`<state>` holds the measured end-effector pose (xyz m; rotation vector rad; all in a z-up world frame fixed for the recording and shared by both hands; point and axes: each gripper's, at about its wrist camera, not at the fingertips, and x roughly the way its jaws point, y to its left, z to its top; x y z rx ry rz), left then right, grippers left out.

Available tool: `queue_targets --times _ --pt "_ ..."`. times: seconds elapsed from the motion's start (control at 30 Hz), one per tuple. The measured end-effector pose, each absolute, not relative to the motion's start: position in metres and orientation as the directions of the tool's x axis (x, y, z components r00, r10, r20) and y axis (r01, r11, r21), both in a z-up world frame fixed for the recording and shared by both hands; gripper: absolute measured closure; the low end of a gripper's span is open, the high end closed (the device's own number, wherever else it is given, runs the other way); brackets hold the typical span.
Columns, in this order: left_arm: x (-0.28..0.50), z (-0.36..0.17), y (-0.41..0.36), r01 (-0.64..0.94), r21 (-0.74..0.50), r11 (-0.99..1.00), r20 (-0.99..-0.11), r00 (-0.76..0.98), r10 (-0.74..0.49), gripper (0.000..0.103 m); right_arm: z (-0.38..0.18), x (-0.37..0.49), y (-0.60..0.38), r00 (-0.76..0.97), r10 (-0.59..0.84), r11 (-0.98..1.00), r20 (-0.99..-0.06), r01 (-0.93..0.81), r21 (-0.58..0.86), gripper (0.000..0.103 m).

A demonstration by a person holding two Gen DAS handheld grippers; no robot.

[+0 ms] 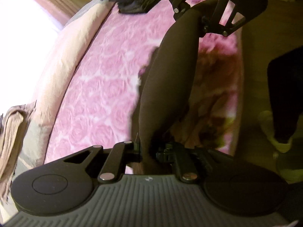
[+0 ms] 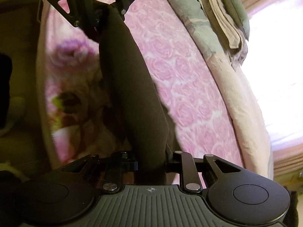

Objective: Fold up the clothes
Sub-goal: 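Carry the folded t-shirt with both grippers toward the clothes stack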

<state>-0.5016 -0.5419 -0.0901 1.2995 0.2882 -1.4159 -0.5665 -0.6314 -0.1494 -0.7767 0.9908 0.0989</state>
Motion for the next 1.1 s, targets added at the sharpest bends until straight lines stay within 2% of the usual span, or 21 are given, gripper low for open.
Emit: queue_targets --times 0.23,0.4,0.67,0.83,1.1 --pt "-0.548 0.006 -0.583 0.789 0.434 -0.435 -0.829 0.161 -0.535 0.093 -0.042 -0.636 -0.651 0.476 -0.245 0.824 -0.845 -0.356 -0.44 0.082" --pt "-0.585 0.059 -0.637 0.75 0.454 -0.482 -0.798 0.102 -0.594 0.093 0.022 -0.687 -0.686 0.461 -0.317 0.848 -0.829 -0.254 -0.466 0.082" --pt "-0.597 0.136 -0.738 0.615 0.608 -0.502 -0.658 0.037 -0.752 0.093 0.114 -0.719 -0.761 0.47 -0.503 0.786 -0.725 -0.102 -0.61 0.082" --pt "-0.583 0.183 -0.803 0.542 0.701 -0.464 -0.539 -0.024 -0.842 0.093 0.166 -0.718 -0.807 0.464 -0.595 0.74 -0.657 -0.002 -0.672 0.082" --pt "-0.573 0.246 -0.903 0.515 0.767 -0.382 -0.398 -0.084 -0.914 0.093 0.246 -0.712 -0.889 0.442 -0.705 0.657 -0.555 0.112 -0.745 0.082"
